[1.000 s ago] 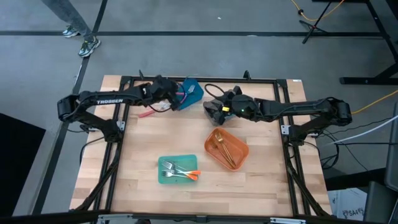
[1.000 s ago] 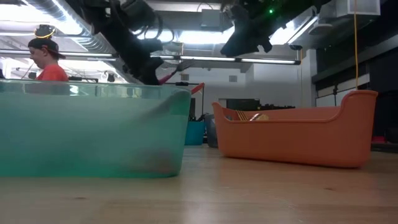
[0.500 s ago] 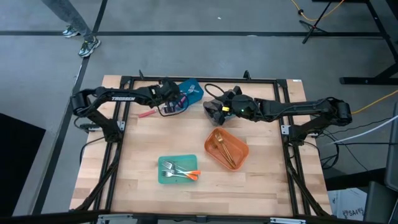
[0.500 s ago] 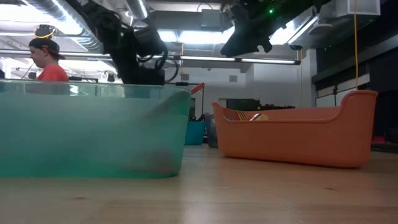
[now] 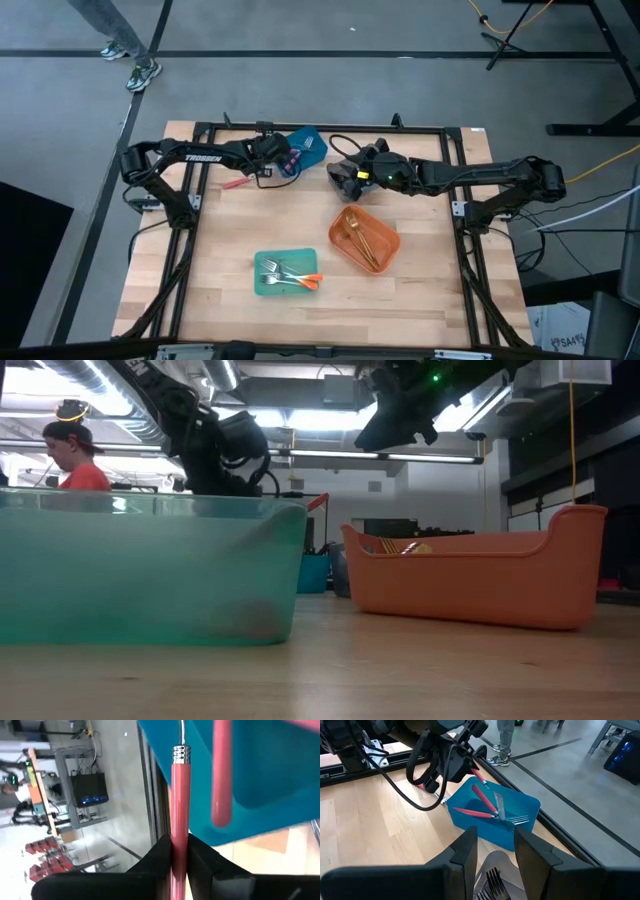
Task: Sort silverware by color (type)
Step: Put the pink fork into the top left blue bin
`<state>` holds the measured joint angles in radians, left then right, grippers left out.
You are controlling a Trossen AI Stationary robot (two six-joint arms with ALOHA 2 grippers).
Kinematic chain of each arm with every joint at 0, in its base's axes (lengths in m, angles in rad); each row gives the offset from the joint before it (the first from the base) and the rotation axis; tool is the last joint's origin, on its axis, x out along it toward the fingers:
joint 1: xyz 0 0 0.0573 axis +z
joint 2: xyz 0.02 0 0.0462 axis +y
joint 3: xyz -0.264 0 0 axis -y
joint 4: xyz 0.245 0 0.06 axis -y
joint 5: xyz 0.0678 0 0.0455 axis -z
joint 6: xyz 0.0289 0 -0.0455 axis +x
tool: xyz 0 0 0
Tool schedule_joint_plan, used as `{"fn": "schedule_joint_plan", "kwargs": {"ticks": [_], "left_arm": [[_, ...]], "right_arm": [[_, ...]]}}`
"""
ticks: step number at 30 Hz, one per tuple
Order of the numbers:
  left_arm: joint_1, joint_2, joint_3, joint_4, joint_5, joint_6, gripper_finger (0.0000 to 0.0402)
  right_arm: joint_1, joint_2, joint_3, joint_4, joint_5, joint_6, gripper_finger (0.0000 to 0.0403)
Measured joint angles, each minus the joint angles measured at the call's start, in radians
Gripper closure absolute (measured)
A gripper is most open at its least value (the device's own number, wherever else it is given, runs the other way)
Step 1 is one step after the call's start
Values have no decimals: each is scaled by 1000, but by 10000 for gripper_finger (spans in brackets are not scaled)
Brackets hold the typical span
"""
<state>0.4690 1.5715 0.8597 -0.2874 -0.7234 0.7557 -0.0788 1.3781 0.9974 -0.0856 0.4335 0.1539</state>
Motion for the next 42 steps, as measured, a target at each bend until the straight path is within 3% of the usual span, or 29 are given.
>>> {"fn": "schedule_joint_plan", "kwargs": {"ticks": [6, 13, 27, 36, 42], "left_arm": [[0, 0, 0, -19, 15, 41, 365], [0, 0, 0, -19, 144, 39, 365], [0, 0, 0, -18, 137, -32, 362], [0, 0, 0, -17, 146, -48, 321], [-4, 0, 0, -15, 140, -74, 314]], "right_arm": [[0, 0, 0, 0, 0, 0, 286], [0, 0, 0, 0, 0, 1, 286], [0, 0, 0, 0, 0, 1, 286], [0, 0, 0, 0, 0, 1, 286], [0, 0, 0, 0, 0, 1, 286]]}}
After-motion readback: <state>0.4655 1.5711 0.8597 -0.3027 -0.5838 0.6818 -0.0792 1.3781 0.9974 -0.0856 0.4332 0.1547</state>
